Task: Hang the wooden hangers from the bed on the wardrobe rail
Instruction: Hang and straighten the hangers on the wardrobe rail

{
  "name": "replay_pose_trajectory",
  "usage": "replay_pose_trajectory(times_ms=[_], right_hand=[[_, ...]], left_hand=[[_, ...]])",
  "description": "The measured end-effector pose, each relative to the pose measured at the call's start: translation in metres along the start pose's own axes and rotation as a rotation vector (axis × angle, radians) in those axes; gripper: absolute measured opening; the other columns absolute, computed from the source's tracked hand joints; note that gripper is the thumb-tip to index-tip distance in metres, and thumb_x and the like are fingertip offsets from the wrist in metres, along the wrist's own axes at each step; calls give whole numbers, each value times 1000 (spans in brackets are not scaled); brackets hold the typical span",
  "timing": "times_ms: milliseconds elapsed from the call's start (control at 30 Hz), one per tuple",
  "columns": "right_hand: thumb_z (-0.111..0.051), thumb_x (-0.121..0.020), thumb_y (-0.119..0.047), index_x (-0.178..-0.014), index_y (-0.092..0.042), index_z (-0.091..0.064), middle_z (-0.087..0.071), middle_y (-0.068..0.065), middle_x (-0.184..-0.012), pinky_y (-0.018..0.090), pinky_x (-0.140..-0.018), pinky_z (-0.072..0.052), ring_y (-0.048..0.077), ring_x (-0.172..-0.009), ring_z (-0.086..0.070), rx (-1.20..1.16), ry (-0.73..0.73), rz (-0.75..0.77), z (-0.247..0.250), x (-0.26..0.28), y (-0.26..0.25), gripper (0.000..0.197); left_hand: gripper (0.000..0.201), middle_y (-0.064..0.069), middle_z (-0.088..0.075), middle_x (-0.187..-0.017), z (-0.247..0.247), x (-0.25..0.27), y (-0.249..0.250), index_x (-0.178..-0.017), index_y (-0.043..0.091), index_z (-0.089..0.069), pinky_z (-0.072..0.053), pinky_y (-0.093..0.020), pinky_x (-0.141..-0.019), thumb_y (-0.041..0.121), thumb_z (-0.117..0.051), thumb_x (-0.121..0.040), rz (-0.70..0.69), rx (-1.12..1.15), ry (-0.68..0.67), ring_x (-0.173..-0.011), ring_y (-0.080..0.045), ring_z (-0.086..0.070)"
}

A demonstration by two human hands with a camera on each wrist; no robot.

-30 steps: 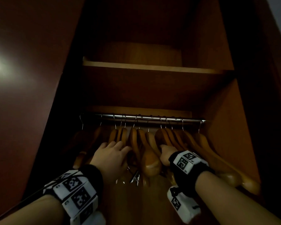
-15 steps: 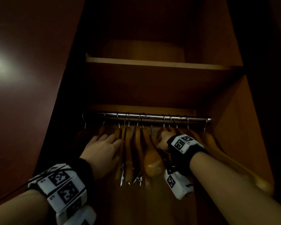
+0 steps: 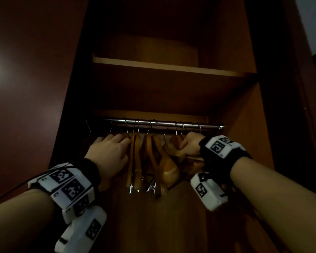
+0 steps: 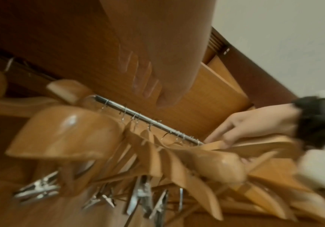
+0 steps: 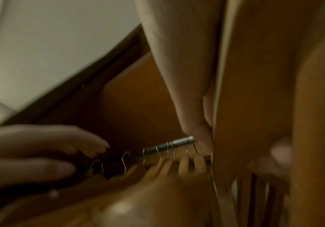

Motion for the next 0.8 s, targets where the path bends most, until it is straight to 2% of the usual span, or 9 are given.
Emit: replay_pose_trajectory(times_ms=[67,133,233,300,500,667,800], right_hand=[[-67,-82,-16,-113,-7,-67,-70,8,-94,26,-57,-54,13,-62,-65,-30,-57,-22,6,23,8,33],[-66,-81,-12,-114,-8,-68,-68,5,-74,24,-50,-53,8,-38,-60,-50,-100,-48,10,45,19,33],[-65,-83,-13,-114,-14,-69,-62,-5,-66,15,-42,-48,-3,-28,-53,-14,-99,-32,14,78,29,31],[-64,-85,-12,-116,-14,-66,-60,-4,-67,14,-36,-46,-3,-27,-51,-24,-128,-34,14,98,35,32],[-64,-85,-10,-118,-12,-65,-62,-3,-62,17,-36,-46,1,-28,-53,7,-172,-36,37,170,46,34],[-66,-84,-11,-113,-17,-67,-70,-1,-63,21,-44,-52,5,-38,-59,-25,-149,22,74,239,63,30],[-65,-84,-11,-113,-19,-67,-75,15,-92,32,-63,-54,20,-59,-61,-164,-138,82,98,300,82,30]], left_hand=[[49,5,-36,-143,3,4,2,-144,30,-25,-28,-35,-110,39,-34,-96,-4,12,-16,-132,-16,-36],[49,5,-37,-142,3,8,7,-143,29,-27,-29,-35,-110,38,-36,-96,-6,34,-26,-132,-16,-36],[49,5,-38,-140,6,18,21,-143,29,-27,-30,-34,-108,37,-36,-96,-37,76,-52,-130,-16,-37],[49,5,-39,-140,11,27,31,-143,29,-26,-31,-34,-108,37,-36,-96,-62,91,-63,-130,-17,-38],[45,2,-43,-136,44,56,59,-140,26,-32,-33,-36,-107,37,-35,-96,-74,145,-56,-128,-19,-40],[46,-3,-44,-136,81,95,81,-140,23,-31,-33,-39,-105,38,-36,-97,-31,220,-82,-127,-22,-42],[57,-12,-41,-140,99,137,107,-143,17,-31,-36,-40,-105,48,-37,-95,64,414,-208,-129,-28,-41]])
Point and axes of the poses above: each hand's wrist, its own x-axis away from the middle knuckle, its own z-axis out of the back of the hand, y = z × x, the point moved 6 cm from there along -x, towards the middle knuckle
